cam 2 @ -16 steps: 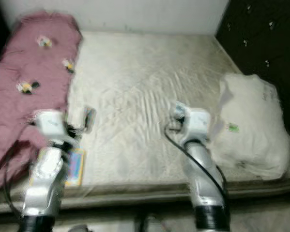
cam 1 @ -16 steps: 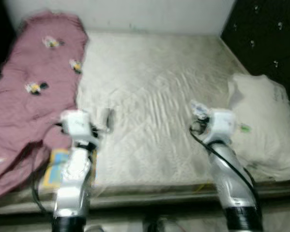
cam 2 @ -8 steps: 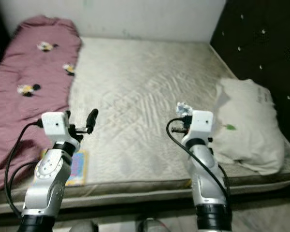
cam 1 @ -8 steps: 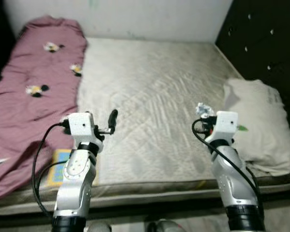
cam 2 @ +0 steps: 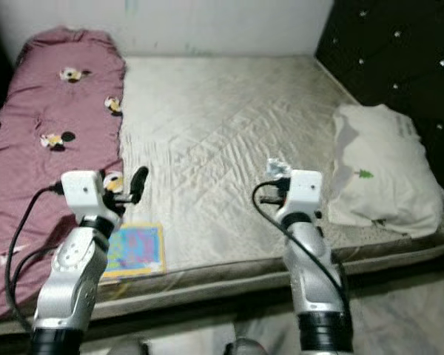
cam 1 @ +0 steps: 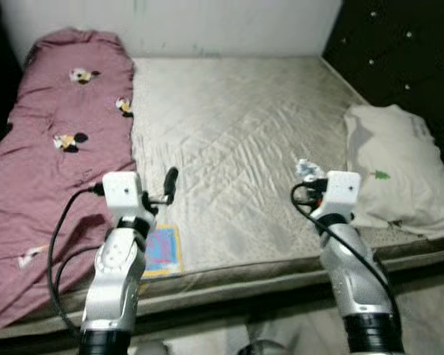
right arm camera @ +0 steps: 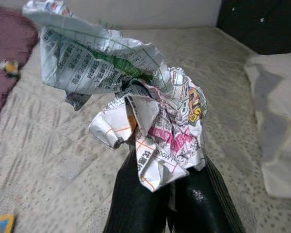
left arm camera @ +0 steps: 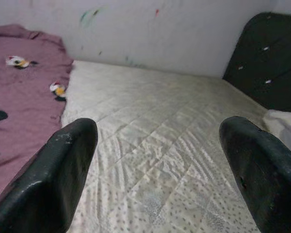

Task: Clean up the room

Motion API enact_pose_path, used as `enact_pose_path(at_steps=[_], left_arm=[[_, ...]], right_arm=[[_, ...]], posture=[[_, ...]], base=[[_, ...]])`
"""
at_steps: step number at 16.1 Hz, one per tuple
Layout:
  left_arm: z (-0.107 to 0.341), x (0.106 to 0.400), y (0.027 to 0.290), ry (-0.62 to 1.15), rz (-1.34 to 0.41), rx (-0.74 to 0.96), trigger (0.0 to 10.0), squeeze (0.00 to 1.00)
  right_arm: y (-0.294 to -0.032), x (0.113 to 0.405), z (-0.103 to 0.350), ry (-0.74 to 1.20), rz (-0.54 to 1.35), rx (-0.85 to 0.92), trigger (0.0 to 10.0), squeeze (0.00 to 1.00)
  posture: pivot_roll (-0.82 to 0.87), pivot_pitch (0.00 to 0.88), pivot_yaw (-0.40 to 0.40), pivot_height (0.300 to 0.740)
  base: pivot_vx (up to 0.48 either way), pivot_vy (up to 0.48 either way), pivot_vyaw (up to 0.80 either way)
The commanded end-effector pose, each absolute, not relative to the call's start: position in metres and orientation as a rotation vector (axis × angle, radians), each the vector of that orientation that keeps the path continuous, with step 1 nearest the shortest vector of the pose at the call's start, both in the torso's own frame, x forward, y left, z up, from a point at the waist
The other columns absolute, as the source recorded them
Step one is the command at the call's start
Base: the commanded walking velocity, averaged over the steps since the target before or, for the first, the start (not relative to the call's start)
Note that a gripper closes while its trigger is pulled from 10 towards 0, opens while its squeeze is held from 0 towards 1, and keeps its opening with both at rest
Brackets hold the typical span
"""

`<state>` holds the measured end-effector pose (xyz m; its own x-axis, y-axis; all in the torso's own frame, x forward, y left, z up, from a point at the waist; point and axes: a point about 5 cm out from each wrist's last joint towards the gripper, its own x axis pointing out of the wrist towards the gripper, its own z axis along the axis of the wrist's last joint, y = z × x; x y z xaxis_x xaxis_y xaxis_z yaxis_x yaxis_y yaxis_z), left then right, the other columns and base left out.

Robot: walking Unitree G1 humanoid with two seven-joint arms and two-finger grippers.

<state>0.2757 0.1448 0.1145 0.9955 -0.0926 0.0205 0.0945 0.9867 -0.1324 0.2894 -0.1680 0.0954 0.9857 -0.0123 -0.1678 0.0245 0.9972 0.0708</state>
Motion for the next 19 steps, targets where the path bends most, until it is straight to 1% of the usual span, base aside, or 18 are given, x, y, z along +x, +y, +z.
enact_pose_path(at_steps=[1,8,10,12,15,16,19], left_arm=[[0.115,0.276,0.151,-0.013,-0.071,-0.127,10.0,0.0],[0.116,0.276,0.15,-0.015,-0.069,-0.129,10.0,0.0],[0.116,0.277,0.15,-0.017,-0.064,-0.127,10.0,0.0],[0.118,0.278,0.15,-0.022,-0.057,-0.126,10.0,0.0],[0.129,0.278,0.154,-0.048,-0.048,-0.098,10.0,0.0],[0.13,0.275,0.164,-0.048,-0.025,-0.078,10.0,0.0],[0.122,0.272,0.171,-0.02,0.011,-0.075,10.0,0.0]], right_arm=[[-0.161,0.294,0.102,0.151,0.005,0.074,10.0,0.0],[-0.16,0.295,0.102,0.152,0.019,0.057,10.0,0.0],[-0.157,0.296,0.108,0.111,0.044,0.018,10.0,0.0],[-0.155,0.296,0.111,0.099,0.052,0.014,10.0,0.0],[-0.153,0.297,0.115,0.083,0.073,0.012,10.0,0.0],[-0.149,0.297,0.12,0.059,0.098,0.006,10.0,0.0],[-0.147,0.296,0.117,0.07,0.106,0.008,10.0,0.0]], posture=[[-0.01,0.033,-0.084,0.74],[-0.01,0.033,-0.087,0.74],[-0.01,0.034,-0.088,0.74],[-0.01,0.044,-0.088,0.74],[0.0,0.059,-0.088,0.74],[0.01,0.069,-0.091,0.74],[0.01,0.069,-0.093,0.74]], base=[[0.0,0.465,0.0],[0.0,0.465,0.0],[0.0,0.465,0.0],[0.0,0.465,0.0],[0.0,0.465,0.0],[0.0,0.465,0.8],[0.0,0.465,0.8]])
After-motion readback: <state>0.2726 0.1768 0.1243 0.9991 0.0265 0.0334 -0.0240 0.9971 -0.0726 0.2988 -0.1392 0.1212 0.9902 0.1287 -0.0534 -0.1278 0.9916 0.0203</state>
